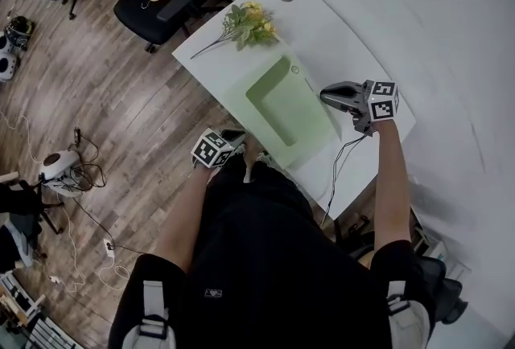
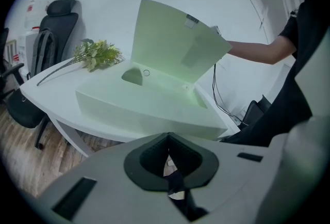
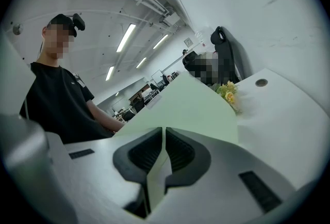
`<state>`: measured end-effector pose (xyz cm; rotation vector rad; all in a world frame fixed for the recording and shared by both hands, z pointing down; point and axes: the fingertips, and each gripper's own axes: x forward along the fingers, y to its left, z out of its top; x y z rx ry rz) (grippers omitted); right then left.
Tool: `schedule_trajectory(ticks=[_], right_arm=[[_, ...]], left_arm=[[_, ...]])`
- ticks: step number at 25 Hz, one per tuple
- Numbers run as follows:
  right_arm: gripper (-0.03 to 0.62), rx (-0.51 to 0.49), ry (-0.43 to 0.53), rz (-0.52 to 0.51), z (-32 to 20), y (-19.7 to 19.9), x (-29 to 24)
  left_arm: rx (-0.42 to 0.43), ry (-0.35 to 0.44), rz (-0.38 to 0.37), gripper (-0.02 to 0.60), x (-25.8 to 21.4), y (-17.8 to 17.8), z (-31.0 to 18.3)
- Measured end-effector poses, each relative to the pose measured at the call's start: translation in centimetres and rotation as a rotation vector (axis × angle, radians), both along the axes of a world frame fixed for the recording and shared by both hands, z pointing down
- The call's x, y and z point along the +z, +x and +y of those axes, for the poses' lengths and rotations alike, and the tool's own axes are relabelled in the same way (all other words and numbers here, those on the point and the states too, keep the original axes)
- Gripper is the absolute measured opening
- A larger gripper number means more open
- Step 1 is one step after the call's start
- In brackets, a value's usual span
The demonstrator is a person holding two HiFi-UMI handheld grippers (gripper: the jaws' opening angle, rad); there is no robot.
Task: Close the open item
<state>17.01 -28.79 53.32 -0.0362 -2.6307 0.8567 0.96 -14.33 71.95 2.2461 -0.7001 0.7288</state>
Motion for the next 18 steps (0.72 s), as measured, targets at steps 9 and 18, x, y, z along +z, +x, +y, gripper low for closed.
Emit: schedule_trajectory(ticks=[9, 18], right_arm=[[0.017, 0.018, 0.042, 0.008, 1.6, -4.1, 0.7], [0.017, 0.022, 0.04, 0.052, 2.4, -6.3, 1.4]], left_arm=[[0.128, 0.014, 0.005, 0.005, 0.8, -0.6, 0.1], [0.2, 0.027, 0.019, 0.005, 1.0, -1.0, -0.4]])
